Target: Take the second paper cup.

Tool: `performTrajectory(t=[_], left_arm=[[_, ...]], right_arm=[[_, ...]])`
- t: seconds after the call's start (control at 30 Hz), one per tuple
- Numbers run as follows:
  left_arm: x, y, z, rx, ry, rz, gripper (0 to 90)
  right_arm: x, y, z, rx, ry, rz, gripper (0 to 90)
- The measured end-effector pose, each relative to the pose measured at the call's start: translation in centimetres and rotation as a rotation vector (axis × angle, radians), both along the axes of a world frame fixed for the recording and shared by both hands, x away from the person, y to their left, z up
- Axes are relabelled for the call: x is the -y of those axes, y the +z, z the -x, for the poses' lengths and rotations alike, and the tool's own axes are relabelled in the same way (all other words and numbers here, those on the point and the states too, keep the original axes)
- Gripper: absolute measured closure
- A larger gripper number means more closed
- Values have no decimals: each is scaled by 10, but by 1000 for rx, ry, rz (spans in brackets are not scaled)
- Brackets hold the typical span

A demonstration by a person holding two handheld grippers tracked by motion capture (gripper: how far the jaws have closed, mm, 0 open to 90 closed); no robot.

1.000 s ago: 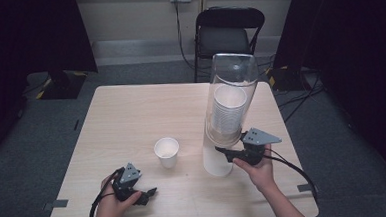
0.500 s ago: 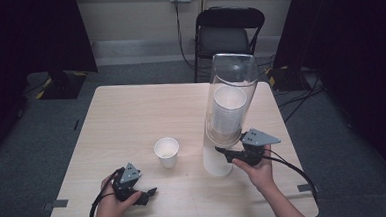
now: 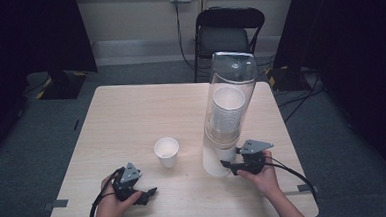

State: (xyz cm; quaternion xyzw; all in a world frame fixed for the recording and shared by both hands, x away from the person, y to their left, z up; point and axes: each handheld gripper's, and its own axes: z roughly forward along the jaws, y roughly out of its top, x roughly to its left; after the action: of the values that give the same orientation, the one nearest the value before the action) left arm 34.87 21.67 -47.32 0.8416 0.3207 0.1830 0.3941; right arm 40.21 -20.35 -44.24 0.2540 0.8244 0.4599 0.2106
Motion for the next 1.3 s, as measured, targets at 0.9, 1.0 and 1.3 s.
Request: performTrajectory(t=[0.9, 1.0, 1.3], left_arm=[[0, 0, 0, 0, 1, 2, 96], [0, 0, 0, 0, 1, 3, 96], [0, 0, 0, 0, 1, 2, 96]], right_arm=[[47, -13, -5, -40, -175, 52, 348], [49, -13, -9, -46, -201, 65, 346], [51, -13, -14, -61, -240, 70, 340]])
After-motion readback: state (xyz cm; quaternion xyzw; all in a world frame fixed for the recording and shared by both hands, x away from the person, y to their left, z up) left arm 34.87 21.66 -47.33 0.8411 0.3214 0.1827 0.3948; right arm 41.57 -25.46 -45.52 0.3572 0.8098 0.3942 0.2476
